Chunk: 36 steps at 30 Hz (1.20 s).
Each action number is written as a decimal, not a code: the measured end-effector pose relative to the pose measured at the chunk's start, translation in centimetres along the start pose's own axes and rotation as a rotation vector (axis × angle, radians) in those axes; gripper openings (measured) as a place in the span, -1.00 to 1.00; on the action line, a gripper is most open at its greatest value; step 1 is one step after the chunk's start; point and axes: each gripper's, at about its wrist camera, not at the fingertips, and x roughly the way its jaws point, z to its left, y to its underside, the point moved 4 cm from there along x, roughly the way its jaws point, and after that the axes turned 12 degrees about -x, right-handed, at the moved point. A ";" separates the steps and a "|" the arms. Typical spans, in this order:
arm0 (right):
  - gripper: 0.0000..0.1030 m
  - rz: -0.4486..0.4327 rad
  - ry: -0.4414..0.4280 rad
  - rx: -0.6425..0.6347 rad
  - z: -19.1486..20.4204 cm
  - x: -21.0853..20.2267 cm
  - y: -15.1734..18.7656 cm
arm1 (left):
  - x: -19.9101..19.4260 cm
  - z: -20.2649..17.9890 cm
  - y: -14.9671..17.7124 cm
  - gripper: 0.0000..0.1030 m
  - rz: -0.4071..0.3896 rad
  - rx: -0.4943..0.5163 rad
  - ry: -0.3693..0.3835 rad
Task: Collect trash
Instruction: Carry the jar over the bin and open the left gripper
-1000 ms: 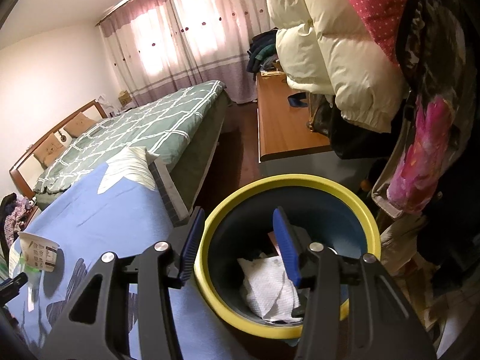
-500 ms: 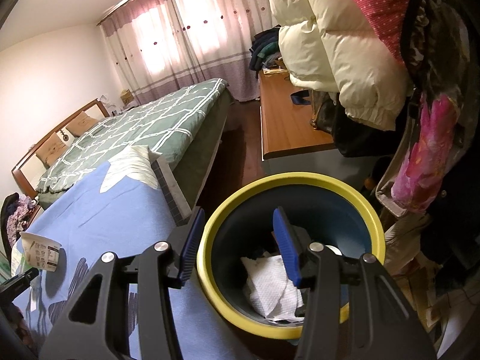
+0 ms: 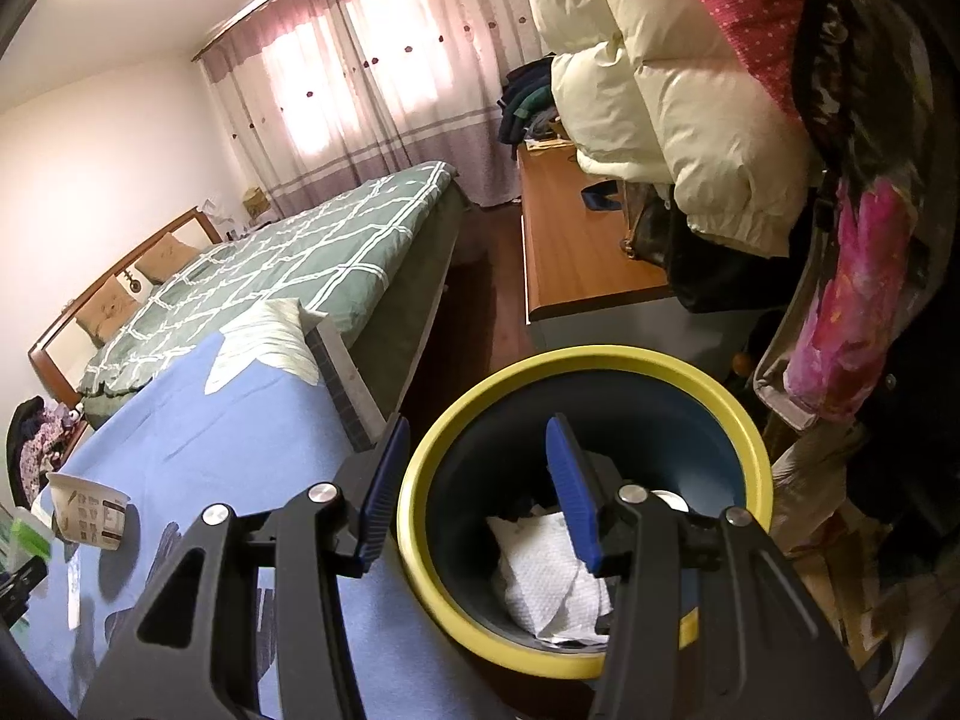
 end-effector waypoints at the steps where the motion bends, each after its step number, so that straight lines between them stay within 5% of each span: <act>1: -0.11 -0.006 -0.002 0.006 -0.1 -0.1 0.0 | -1.0 -0.9 0.1 -0.04 -0.016 0.015 0.013; 10: -0.11 -0.011 0.009 0.043 -3.1 -1.7 0.7 | -4.6 -10.3 1.0 -0.04 -0.012 0.131 0.189; 20: -0.11 -0.011 0.084 0.041 -7.9 -2.6 1.4 | -2.6 -24.4 1.8 -0.04 0.050 0.287 0.324; 29: -0.01 -0.021 0.119 0.066 -11.4 -3.1 1.5 | 2.3 -34.2 4.4 -0.04 0.172 0.388 0.367; 36: 0.05 -0.036 0.160 0.088 -13.4 -3.7 1.4 | 4.4 -38.1 5.5 -0.02 0.198 0.441 0.359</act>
